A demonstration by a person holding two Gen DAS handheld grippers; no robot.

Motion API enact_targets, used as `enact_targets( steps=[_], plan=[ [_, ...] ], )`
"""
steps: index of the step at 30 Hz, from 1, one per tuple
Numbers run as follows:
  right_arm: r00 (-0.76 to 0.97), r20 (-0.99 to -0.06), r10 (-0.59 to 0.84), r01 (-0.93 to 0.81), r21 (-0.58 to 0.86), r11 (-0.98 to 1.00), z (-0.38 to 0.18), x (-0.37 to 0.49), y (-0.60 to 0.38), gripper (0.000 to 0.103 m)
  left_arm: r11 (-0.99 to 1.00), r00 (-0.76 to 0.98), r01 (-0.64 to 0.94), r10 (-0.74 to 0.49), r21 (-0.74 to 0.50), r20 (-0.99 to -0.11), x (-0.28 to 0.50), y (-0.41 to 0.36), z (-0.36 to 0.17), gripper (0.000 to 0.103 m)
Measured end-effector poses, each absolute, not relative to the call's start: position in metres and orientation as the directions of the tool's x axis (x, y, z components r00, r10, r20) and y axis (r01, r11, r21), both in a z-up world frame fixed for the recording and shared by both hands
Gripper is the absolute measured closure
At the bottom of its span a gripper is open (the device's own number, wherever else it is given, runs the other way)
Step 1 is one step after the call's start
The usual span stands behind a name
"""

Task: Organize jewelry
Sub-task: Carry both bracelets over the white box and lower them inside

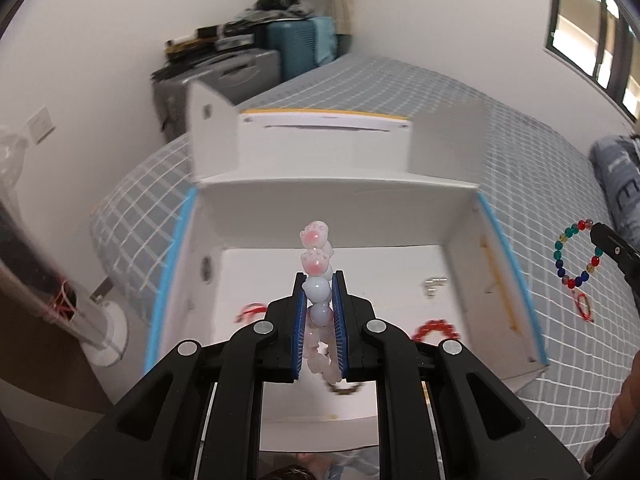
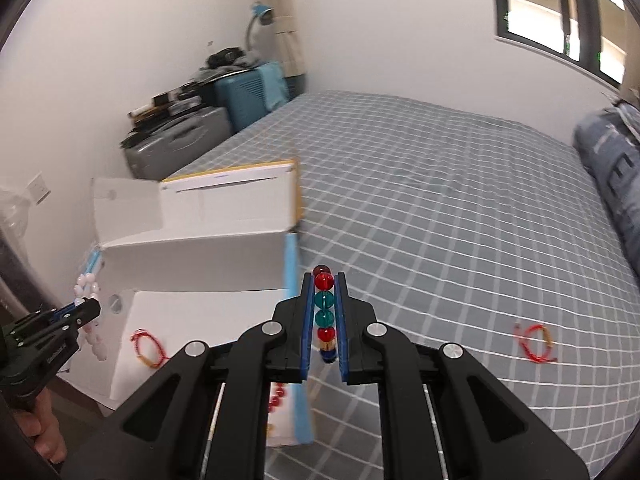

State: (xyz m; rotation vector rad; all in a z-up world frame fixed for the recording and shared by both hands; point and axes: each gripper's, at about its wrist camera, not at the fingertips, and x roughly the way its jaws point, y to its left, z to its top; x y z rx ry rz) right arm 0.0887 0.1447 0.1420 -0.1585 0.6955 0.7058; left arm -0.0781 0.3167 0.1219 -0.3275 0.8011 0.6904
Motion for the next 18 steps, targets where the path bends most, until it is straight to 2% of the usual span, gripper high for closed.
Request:
enact_targets(
  steps=[9,18],
  plan=[
    [0.476,-0.689,0.546,-0.708,0.069,0.703,0.11,0.069,0.207,0.094,0.71,0.458,-0.704,0.439,-0.014,-0.773,-0.098,0.345,0.104,0.091],
    [0.416,-0.778,0.47,-0.732,0.02,0.681,0.065,0.069,0.24,0.094,0.713,0.4,-0.701,0.4,0.006,-0.825,-0.085,0.363,0.074,0.091]
  ],
)
